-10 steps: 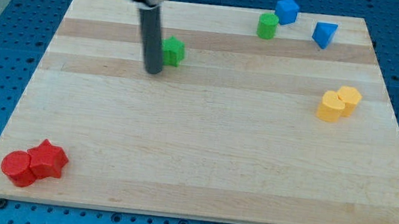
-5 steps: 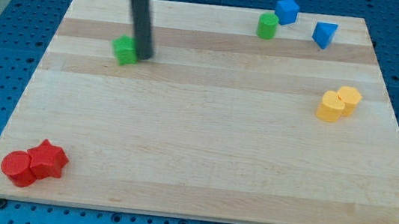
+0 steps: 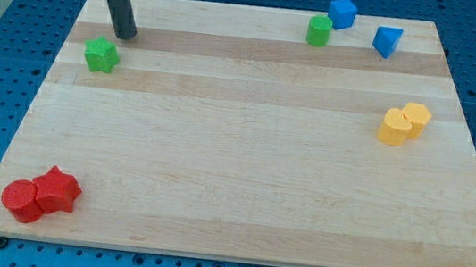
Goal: Move the green star to the center left
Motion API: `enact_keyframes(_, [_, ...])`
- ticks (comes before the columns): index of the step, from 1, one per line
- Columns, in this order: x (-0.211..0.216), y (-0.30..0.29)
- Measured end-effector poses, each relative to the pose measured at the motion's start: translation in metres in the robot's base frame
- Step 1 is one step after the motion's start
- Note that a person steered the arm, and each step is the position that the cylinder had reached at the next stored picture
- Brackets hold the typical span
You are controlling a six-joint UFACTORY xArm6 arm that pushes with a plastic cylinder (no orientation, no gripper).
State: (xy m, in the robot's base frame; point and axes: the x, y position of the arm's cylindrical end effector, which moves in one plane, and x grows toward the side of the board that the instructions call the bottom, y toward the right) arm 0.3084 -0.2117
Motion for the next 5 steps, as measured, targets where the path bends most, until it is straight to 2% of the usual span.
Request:
enact_keyframes(1, [0.057,-0.001])
enact_keyframes(2, [0.077,0.003])
enact_keyframes(3, [0.038,0.019])
enact_keyframes(4, [0.015,-0.005])
enact_keyframes(5, [0.037,-0.038])
